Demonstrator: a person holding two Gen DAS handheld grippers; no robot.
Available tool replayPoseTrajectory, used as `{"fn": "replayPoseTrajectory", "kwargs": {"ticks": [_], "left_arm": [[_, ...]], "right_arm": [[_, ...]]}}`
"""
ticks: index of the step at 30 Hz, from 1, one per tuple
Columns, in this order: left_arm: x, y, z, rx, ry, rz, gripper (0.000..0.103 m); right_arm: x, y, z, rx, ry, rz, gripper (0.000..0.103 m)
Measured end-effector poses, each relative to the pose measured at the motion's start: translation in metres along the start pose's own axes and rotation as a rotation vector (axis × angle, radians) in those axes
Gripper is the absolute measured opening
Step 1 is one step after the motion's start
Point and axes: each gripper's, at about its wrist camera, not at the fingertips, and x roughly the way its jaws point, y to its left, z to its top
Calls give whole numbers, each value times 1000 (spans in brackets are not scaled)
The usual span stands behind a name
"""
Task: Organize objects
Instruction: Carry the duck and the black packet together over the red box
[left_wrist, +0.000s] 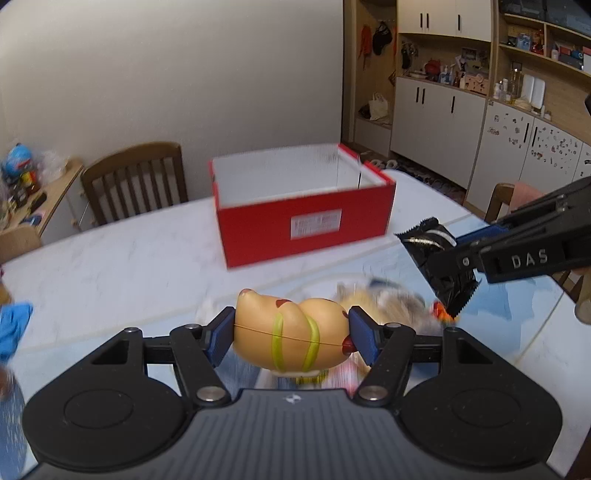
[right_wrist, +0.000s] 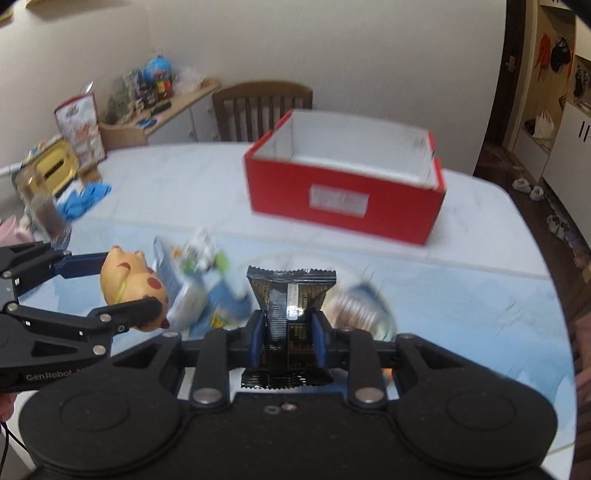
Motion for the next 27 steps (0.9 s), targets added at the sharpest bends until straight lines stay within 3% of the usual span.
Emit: {"fn": "replayPoseTrajectory", "kwargs": {"ticks": [13, 27], "left_arm": [[72, 19, 101, 18, -2, 56, 65], [188, 40, 170, -32, 107, 88, 65]], "right_arm": [[22, -67, 83, -22, -73, -18, 27], [117, -114, 146, -52, -9, -41, 27]]}}
